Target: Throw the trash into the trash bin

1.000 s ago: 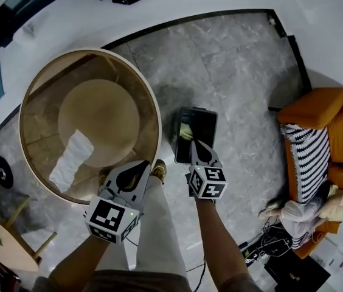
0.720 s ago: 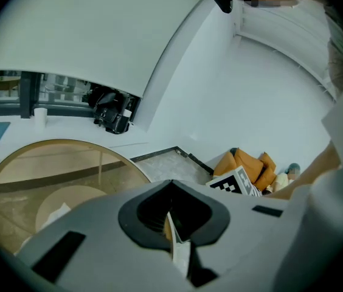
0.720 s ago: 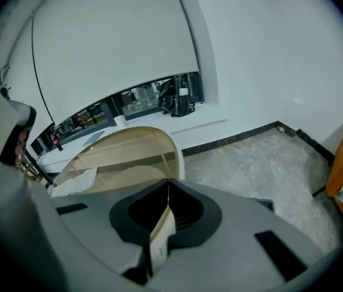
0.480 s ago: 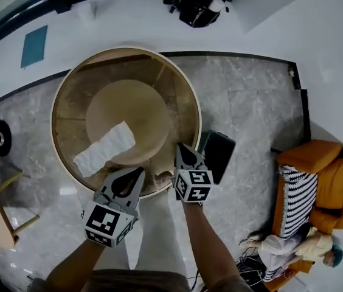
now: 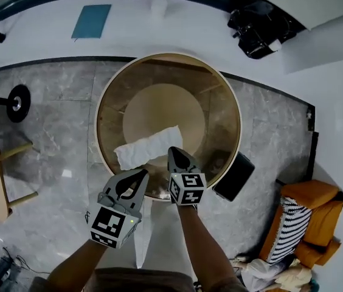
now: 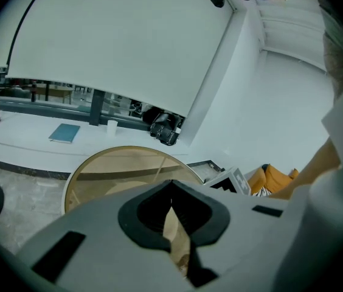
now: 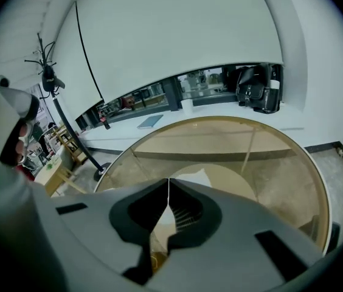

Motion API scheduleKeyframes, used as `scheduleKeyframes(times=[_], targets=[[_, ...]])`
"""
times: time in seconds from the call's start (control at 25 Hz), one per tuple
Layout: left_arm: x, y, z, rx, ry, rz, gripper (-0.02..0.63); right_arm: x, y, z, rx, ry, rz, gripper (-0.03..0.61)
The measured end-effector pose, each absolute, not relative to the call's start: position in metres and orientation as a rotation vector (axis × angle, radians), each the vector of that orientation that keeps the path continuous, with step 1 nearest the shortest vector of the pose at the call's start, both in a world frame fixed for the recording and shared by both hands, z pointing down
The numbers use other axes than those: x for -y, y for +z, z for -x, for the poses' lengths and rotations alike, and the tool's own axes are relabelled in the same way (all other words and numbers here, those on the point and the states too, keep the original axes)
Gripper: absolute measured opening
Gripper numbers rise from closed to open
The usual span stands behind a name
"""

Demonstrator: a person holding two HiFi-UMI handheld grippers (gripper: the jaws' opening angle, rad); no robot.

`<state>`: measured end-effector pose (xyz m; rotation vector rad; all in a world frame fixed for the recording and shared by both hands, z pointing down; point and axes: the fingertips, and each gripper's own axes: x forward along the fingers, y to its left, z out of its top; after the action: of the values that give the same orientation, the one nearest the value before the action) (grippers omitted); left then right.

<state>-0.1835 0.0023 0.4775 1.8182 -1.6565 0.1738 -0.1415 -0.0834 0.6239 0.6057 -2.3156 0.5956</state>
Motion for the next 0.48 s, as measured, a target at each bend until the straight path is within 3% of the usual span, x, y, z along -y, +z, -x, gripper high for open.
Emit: scheduleKeyframes(times=[0.24,0.36,0.48], targets=[[-0.017,0.482,0.201,1.674,0.130,-1.781,0.018,0.066,0.635,0.168,2.293,0.544,-0.519,0.037],[-0.019,0.488,0.204,1.669,0.112,-1.760,0.018,0.062,0.646,0.173,2.264,0.545,-0.480,0.283],[-0.018,0.492,0.206,1.663,0.101,-1.753,0.018,0.056,0.654,0.176,2.239,0.541,-0.444,0.314]])
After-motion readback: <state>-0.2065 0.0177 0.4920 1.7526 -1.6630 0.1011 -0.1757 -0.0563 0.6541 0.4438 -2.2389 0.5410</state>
